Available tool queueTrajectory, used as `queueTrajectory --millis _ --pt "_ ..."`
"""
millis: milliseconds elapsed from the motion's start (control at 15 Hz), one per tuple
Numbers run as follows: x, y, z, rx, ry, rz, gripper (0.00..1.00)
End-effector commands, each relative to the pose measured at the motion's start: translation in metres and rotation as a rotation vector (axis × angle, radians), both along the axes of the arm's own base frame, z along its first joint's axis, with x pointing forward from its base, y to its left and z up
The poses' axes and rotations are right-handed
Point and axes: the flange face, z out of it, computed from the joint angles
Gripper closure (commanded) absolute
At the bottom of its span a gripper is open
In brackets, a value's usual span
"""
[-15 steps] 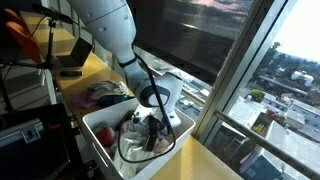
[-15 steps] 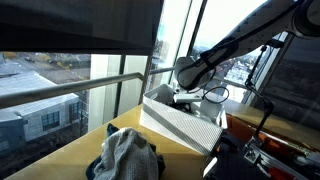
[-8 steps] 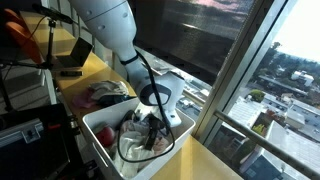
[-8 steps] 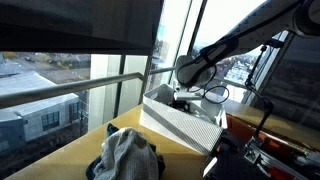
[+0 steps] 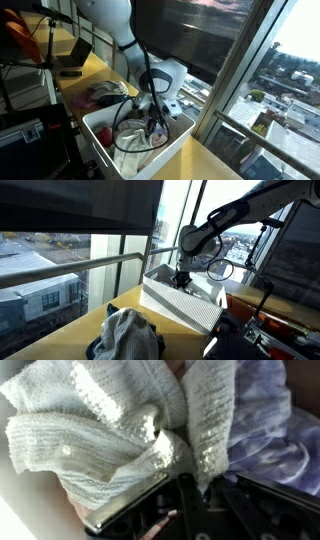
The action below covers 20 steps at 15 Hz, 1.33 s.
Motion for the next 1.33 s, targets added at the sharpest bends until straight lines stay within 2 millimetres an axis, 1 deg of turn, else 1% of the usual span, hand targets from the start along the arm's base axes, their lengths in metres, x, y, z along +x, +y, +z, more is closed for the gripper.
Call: queueTrajectory --millis 0,133,200,333,467,733,867,1000,1267 --pt "-0.015 0.018 0.049 0.035 -0.02 0.015 0.98" --pt "-0.018 0.028 0.083 0.038 -0.047 0.029 0.98" --pt "-0.02 0.035 0.108 0.032 -0.068 0.041 0.98" --pt "-0.019 0.046 0.15 0.022 -0.122 0.071 0.98" --pt "-0.019 0.057 0.198 0.008 -0.188 0.102 0.98" --pt "-0.025 0.081 0.298 -0.015 -0.323 0.158 0.98" --pt "-0.032 0.099 0.346 -0.023 -0.378 0.195 0.98" --pt "-0.041 0.125 0.391 -0.028 -0.427 0.241 0.98" --pt "-0.062 0.195 0.47 -0.053 -0.507 0.347 0.98"
